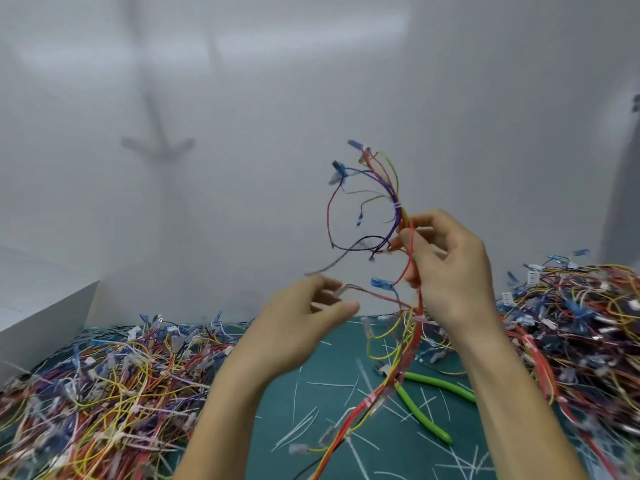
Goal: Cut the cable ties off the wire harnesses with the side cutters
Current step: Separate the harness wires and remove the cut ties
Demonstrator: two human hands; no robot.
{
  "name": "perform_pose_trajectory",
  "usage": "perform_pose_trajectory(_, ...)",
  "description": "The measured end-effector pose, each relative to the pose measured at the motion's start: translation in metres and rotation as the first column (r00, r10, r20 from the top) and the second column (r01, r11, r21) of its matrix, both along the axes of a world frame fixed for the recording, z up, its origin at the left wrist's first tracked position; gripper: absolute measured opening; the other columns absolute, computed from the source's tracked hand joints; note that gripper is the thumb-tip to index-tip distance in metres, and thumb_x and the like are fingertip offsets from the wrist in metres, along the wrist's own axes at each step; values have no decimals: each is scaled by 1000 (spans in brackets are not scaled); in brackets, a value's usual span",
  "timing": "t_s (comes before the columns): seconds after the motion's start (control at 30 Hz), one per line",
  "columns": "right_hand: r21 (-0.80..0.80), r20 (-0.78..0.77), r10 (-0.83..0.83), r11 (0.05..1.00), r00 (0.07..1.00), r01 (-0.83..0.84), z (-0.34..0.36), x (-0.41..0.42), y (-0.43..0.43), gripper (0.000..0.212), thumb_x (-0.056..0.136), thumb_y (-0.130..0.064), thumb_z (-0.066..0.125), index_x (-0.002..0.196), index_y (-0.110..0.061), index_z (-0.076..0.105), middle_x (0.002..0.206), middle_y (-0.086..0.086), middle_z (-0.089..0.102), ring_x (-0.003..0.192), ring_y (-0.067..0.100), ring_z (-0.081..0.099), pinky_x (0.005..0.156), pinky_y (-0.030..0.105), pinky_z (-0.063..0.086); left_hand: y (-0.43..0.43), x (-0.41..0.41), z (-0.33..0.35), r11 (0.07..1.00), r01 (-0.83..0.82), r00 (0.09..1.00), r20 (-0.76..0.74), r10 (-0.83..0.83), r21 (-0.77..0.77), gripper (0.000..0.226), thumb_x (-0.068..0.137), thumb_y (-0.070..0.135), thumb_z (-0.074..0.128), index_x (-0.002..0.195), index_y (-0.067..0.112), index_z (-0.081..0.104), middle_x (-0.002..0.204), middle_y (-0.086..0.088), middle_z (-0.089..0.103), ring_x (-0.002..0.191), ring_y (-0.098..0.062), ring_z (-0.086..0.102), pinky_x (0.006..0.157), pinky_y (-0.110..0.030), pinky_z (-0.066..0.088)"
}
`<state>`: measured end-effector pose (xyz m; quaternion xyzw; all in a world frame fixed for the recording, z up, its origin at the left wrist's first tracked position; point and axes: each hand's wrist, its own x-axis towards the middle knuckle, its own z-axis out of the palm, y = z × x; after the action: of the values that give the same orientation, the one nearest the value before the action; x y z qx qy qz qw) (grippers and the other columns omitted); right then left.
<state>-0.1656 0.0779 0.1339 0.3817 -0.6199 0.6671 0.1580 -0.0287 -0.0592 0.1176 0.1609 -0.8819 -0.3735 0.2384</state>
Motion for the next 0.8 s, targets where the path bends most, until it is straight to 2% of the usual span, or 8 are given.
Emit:
perform_pose_trajectory(0.07,25,-129,-143,989,981,148,2,-3,7,5,98,-29,58,96,-30,62,84,-16,69,54,8,55,59,41,52,-1,-1,-6,997,38,988,155,-27,-69,44,84,54,66,122,34,59,108,18,67,94,5,63,86,-20,52)
perform_pose_trajectory(0.1,27,-176,-185,981,967,192,3,-3,9,4,98,-31,57,98,-31,61,86,-20,67,57,8,56,58,40,51,0,-2,-7,996,43,985,171,-29,-80,44,85,54,65,123,33,60,109,16,67,95,3,64,89,-24,52)
perform_pose_trajectory(0.23,-2,-235,-213,976,948,219,4,1,8,4,99,-32,57,99,-34,60,86,-24,65,59,8,55,55,34,44,11,-7,-3,996,91,995,26,-91,2,31,94,47,55,111,24,68,100,11,73,86,-1,70,88,-37,56)
perform_pose_trajectory(0.37,-21,-156,-187,982,970,186,2,4,2,6,98,-27,58,95,-30,63,80,-22,65,56,8,58,58,37,50,23,-7,1,947,276,947,120,-297,167,44,97,54,44,91,22,74,98,10,76,87,-7,73,79,-27,57)
perform_pose_trajectory(0.47,-8,-118,-160,987,980,160,-2,10,-6,8,98,-26,59,92,-30,63,78,-19,67,57,4,64,63,39,55,32,-10,-1,894,389,897,131,-422,222,28,97,41,57,94,20,75,90,8,76,82,-6,71,78,-25,54)
perform_pose_trajectory(0.6,31,-49,-81,996,995,83,-7,17,-15,8,97,-28,60,91,-30,65,80,-15,72,63,3,68,68,42,58,38,-18,-5,909,374,917,74,-392,182,16,93,17,65,96,3,72,88,-6,76,78,-14,70,69,-26,55)
perform_pose_trajectory(0.73,130,29,-31,991,999,27,-7,13,-16,9,94,-27,64,91,-28,73,79,-11,74,75,4,70,77,42,57,38,-20,-7,940,302,953,-19,-303,156,10,92,9,64,93,3,71,87,-11,75,77,-25,71,63,-27,57)
perform_pose_trajectory(0.8,182,30,-52,982,998,45,-5,12,-15,12,93,-24,65,99,-25,75,89,-13,75,87,3,69,87,36,55,34,-19,-6,947,248,966,-124,-226,202,9,92,6,63,94,4,71,85,-10,74,72,-20,69,60,-24,55)
